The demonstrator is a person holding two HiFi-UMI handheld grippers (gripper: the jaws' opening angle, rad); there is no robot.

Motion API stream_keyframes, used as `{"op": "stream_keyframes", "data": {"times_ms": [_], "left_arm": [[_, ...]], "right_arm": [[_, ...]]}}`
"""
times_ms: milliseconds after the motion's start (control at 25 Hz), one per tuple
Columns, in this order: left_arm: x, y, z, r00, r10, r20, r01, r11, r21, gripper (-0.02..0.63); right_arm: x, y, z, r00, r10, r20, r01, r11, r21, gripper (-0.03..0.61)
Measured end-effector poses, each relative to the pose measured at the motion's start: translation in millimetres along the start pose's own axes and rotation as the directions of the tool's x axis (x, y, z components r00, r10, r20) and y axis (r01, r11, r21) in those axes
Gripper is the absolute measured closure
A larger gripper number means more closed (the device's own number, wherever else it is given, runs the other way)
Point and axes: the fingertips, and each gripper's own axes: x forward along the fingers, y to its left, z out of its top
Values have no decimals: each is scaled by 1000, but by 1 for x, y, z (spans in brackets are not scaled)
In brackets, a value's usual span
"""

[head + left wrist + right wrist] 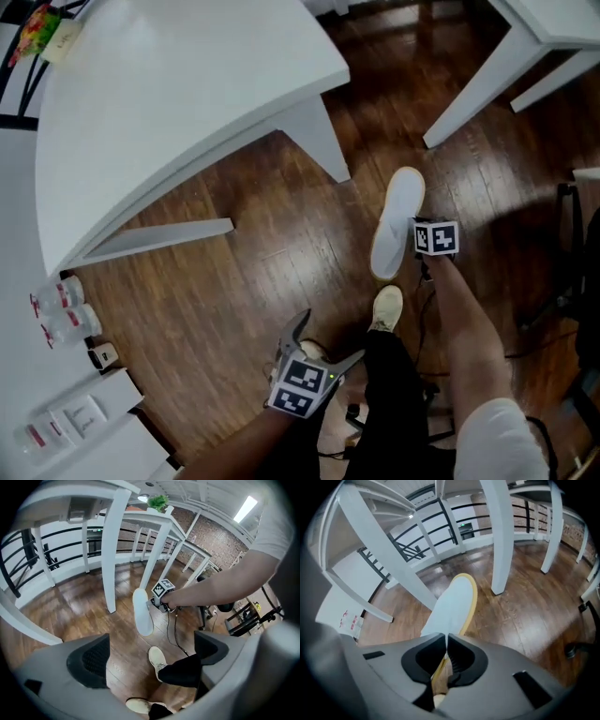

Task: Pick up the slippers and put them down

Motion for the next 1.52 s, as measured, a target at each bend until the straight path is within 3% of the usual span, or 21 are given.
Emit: {"op": "stream_keyframes", "data": {"times_ms": [240,480,600,640,720,800,1000,1200,1320,1520], "left_arm": [[80,33,-22,1000,-14,13,14,999,37,54],[116,44,-52,999,-42,-13,43,999,30,54],[120,44,-61,998,-54,-31,55,998,23,54],[119,43,-62,998,-59,-35,60,998,22,54],[115,43,-61,997,-64,-37,65,998,17,54],[108,45,-58,998,-55,-33,55,998,14,54],[72,37,-52,999,-41,-29,41,999,0,54],[-11,28,-37,1000,-16,-9,16,1000,-7,54],[-75,21,-25,1000,13,16,-13,1000,-18,53],[-180,23,1,992,78,102,-75,997,-34,54]], "right_arm": [[114,-48,-48,999,28,-29,-27,998,49,549],[169,-77,-75,998,-24,-50,28,997,69,540],[172,-76,-74,999,-19,-35,22,997,71,443],[169,-76,-73,999,-17,-28,19,998,64,442],[162,-73,-75,999,-9,-32,11,998,54,319],[151,-70,-77,999,-11,-43,13,999,43,304],[78,-50,-85,1000,-21,-6,22,997,68,304],[-40,30,-57,991,63,119,-78,989,126,304],[-131,89,-16,969,111,219,-140,983,118,304],[-273,189,80,908,182,377,-198,980,3,311]]}}
